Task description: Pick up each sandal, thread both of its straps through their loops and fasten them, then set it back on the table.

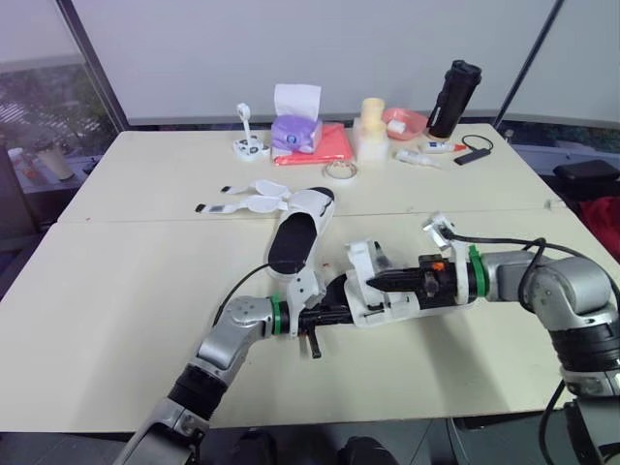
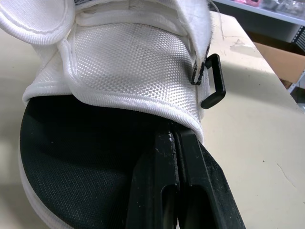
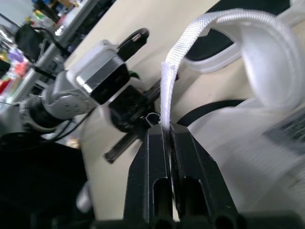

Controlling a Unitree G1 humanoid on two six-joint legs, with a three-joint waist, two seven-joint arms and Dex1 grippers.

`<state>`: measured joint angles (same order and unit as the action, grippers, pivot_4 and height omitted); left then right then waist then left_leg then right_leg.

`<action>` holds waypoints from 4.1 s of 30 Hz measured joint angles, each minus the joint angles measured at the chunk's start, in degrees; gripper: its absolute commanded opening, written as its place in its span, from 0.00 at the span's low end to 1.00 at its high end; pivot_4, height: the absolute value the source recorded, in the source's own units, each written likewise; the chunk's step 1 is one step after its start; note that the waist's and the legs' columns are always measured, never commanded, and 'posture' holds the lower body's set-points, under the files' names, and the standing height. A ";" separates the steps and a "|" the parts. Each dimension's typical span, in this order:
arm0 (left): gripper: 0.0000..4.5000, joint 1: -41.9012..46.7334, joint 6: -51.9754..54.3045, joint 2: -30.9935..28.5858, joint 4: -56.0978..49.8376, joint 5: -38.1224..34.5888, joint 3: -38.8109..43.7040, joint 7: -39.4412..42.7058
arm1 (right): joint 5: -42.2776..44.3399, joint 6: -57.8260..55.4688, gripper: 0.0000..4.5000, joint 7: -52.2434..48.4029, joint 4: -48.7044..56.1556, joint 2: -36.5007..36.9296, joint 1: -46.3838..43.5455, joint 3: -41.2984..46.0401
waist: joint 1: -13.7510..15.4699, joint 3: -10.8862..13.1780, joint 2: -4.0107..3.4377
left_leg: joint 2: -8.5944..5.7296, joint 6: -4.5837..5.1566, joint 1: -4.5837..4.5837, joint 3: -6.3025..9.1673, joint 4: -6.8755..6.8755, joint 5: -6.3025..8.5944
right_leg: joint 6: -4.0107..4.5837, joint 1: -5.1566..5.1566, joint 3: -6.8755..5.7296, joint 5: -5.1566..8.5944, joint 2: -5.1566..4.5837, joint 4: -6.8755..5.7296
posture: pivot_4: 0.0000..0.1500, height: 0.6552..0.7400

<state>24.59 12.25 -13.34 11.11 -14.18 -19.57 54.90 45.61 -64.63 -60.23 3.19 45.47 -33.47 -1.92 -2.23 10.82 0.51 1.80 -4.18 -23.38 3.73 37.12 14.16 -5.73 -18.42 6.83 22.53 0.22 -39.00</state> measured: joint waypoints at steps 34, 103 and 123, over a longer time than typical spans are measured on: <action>0.00 -0.04 -0.03 0.04 -0.07 0.00 -0.12 -0.05 | -2.97 1.96 0.02 -0.81 4.94 0.72 2.43 -1.45 | 0.01 0.01 0.02 | 0.00 0.00 -0.02 -0.01 -0.08 0.00 | 0.00 -0.01 0.02 0.00 0.00 0.14 | 1.00 1.00; 0.00 -1.28 -0.58 1.62 -0.28 0.01 -0.33 -2.02 | -12.12 9.72 0.55 -13.30 -4.29 3.22 -2.64 -8.53 | 1.10 0.01 0.02 | 0.02 0.04 -0.07 -0.01 -0.23 0.03 | -0.12 0.13 0.01 -0.22 -0.10 0.85 | 1.00 1.00; 0.00 -1.07 -1.37 1.61 0.17 0.01 -0.67 -2.48 | -3.23 -1.33 0.00 0.41 3.83 -3.92 1.79 0.14 | 1.15 0.01 0.03 | 0.02 0.04 -0.07 -0.05 -0.21 0.03 | -0.12 0.11 0.03 -0.30 -0.07 0.85 | 1.00 1.00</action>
<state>23.52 10.88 -11.73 11.27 -14.16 -20.24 52.42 42.39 -65.96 -59.82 7.02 41.55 -31.68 -1.78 -1.08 10.82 0.54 1.82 -4.14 -23.45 3.68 36.91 14.18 -5.85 -18.30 6.86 22.23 0.15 -38.15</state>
